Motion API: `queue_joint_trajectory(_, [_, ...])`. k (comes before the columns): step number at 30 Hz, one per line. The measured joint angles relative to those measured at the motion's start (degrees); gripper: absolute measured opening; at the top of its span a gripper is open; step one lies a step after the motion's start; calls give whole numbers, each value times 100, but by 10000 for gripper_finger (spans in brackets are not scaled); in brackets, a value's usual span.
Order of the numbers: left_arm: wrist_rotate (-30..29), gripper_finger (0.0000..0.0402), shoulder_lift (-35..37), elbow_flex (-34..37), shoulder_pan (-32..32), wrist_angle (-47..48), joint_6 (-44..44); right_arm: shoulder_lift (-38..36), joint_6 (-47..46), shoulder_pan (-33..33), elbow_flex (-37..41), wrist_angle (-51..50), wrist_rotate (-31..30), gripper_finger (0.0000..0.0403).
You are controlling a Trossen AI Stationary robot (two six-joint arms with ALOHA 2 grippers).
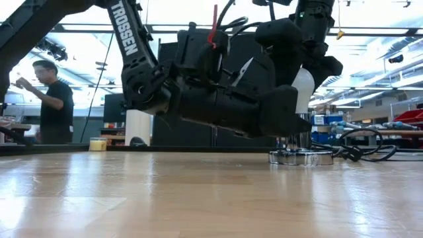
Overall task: Screw lightbulb
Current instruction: Remove the lightbulb from the silver lamp
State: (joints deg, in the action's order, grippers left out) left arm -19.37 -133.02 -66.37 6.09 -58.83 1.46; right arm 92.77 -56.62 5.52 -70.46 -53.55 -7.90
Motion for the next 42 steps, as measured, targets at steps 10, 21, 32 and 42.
queue_joint_trajectory(10, [30,188,-171,21,2,-561,-147,-7,744,-13,0,-79,183,282])
queue_joint_trajectory(21, [588,188,-255,37,-17,-808,-212,-7,3183,-4,11,65,349,282])
queue_joint_trajectory(32, [775,188,-252,37,-20,-811,-306,0,7853,7,17,11,502,282])
queue_joint_trajectory(42, [842,188,-250,28,-20,-807,-399,0,11145,85,11,-236,395,282])
